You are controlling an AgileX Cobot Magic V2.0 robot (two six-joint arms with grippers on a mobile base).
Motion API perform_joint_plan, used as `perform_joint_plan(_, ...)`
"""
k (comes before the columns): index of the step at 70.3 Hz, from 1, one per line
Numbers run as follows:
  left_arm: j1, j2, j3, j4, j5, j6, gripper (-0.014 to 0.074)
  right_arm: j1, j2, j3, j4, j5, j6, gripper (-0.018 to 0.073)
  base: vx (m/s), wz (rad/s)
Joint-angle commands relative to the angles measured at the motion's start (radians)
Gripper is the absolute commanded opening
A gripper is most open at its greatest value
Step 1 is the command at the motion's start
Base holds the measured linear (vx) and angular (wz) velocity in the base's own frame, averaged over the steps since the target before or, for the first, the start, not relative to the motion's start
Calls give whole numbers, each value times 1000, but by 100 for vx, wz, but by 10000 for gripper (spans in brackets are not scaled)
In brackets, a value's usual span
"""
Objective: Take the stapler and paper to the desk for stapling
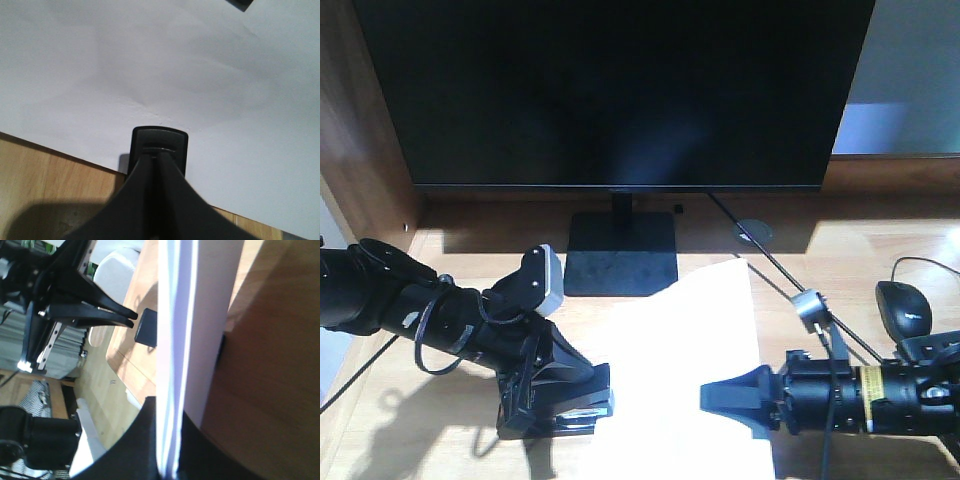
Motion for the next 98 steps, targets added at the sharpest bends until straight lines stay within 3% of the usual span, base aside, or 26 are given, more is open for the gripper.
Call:
perform_joint_plan(1, -4, -39, -24, -46, 39, -8, -6, 50, -11, -15, 59, -157, 2, -3, 0, 0)
perform_joint_plan(17, -4, -39, -24, -46, 39, -8, -6, 147, 42, -15, 206, -96, -8, -3, 0, 0)
perform_joint_plan(98, -4, -39, -24, -46, 39, -8, -6, 149, 77, -15, 208, -68, -9, -3, 0, 0)
